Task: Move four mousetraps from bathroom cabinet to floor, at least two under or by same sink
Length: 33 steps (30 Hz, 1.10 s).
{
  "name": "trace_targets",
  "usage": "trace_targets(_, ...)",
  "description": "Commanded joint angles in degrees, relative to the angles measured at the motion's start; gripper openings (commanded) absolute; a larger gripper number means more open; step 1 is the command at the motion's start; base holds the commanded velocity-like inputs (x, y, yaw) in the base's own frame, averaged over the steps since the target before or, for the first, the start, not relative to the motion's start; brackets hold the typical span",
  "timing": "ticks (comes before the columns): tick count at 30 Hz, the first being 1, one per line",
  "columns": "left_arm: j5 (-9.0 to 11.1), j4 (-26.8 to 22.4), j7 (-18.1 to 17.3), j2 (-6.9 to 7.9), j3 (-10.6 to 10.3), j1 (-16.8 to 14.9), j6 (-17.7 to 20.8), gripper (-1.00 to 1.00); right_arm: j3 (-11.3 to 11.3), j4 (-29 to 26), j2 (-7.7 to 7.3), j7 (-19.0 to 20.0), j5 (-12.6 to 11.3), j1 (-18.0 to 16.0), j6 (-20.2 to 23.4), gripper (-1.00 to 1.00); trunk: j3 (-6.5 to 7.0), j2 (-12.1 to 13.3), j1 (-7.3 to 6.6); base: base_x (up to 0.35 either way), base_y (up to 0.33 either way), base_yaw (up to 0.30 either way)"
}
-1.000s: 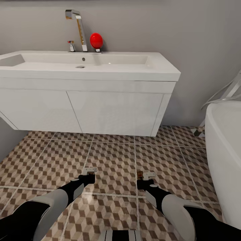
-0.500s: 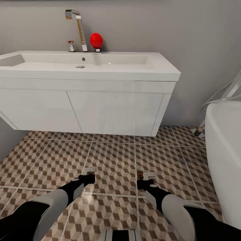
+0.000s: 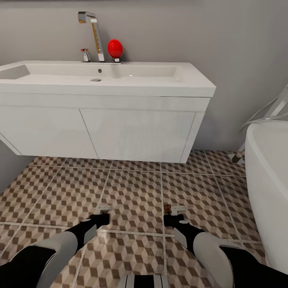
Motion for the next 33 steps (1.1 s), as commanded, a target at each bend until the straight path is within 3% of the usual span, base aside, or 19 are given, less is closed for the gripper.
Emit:
trace_targets(1,0.4,0.1,-0.1,0.26,-0.5,0.0,-0.2,-1.0,-0.5,0.2,0.0,-0.3,0.6,-0.1,-0.3,-1.0,-0.04,0.0,-0.01,0.0,0.0,0.0)
trace_targets(9,0.5,0.2,-0.1,1.25,-0.4,0.3,-0.2,-1.0,-0.4,0.2,0.08,-0.3,0.6,-0.1,-0.3,-1.0,-0.04,0.0,-0.01,0.0,0.0,0.0)
trace_targets(33,0.4,0.1,-0.1,1.35,-0.4,0.5,-1.1,-1.0,-0.5,0.2,0.01,-0.3,0.7,-0.1,-0.3,-1.0,-0.04,0.0,-0.01,0.0,0.0,0.0)
